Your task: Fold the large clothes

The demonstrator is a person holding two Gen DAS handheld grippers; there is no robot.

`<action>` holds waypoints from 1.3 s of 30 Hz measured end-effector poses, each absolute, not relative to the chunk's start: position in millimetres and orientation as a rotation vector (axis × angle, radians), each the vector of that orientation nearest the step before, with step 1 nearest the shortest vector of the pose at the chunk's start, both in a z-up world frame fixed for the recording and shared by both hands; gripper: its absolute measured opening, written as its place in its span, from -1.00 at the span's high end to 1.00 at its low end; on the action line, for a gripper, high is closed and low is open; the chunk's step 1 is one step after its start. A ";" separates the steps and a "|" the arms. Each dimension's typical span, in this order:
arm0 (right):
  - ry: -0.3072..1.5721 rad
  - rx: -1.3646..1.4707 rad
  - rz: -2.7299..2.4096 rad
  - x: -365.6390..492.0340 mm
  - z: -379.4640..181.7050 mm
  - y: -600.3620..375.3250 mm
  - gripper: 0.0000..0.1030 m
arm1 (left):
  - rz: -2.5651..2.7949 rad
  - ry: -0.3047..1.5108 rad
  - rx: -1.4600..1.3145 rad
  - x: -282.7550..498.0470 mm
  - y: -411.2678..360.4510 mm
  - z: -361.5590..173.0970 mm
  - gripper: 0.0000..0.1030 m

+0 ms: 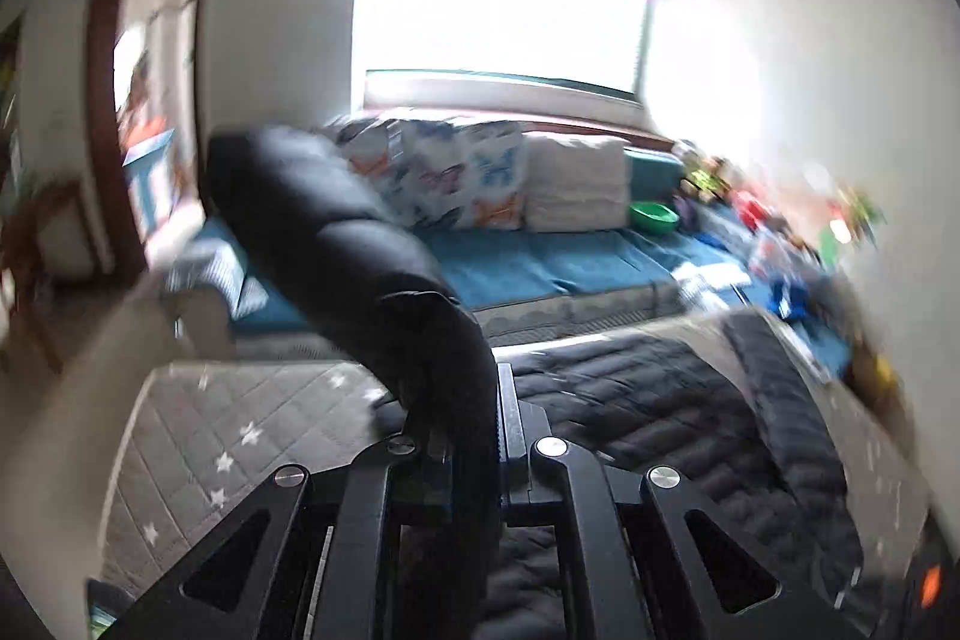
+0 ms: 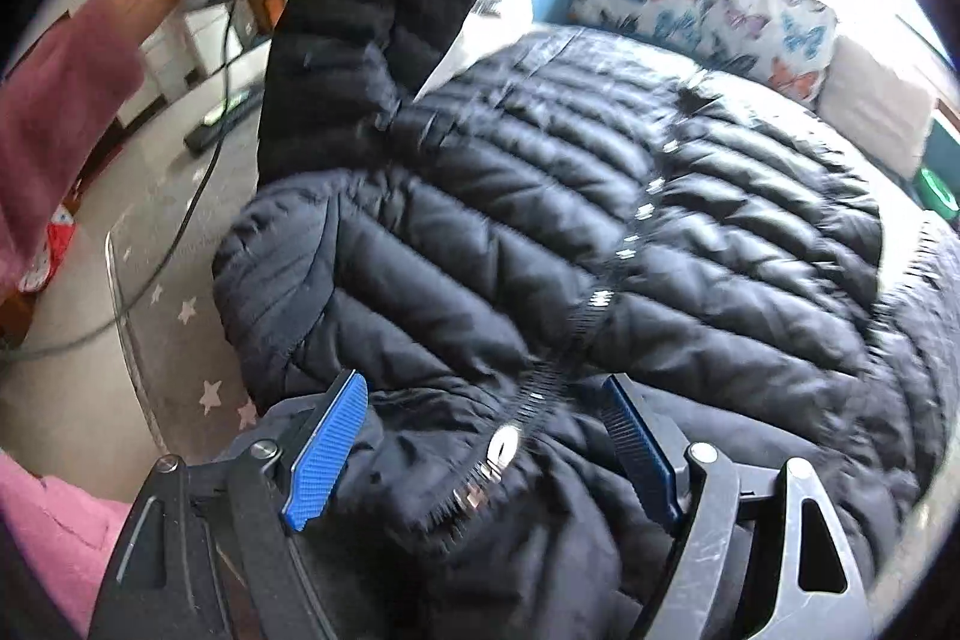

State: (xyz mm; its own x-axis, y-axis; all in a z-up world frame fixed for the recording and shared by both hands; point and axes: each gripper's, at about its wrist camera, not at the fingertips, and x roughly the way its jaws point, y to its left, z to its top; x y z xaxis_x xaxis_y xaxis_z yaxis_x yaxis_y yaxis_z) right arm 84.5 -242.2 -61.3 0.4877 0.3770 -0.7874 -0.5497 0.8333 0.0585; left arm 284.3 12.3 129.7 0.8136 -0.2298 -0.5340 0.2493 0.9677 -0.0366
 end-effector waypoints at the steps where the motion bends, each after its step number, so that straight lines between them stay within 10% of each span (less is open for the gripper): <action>1: 0.884 -0.194 0.548 80.4 -56.7 -252.6 -0.70 | -0.282 0.546 0.077 267.8 -9.0 132.7 0.83; 12: 0.870 0.004 0.314 53.5 -54.4 -355.0 -0.70 | -0.503 0.733 0.334 134.5 -208.4 20.6 0.70; 18: 0.883 0.075 0.245 36.2 -58.2 -382.7 -0.70 | -0.568 0.929 0.457 102.9 -262.4 -68.4 0.22; 24: 0.833 0.143 0.296 40.5 -40.0 -384.3 -0.70 | -0.624 0.849 0.391 88.0 -241.6 -22.1 -0.58; 31: 0.776 0.101 0.349 66.6 -22.2 -358.6 -0.70 | -0.477 0.779 0.280 131.1 -144.4 40.6 -0.55; 39: 0.781 -0.053 0.453 102.0 -26.2 -309.8 -0.70 | -0.420 1.009 0.118 181.8 -47.5 -33.3 0.12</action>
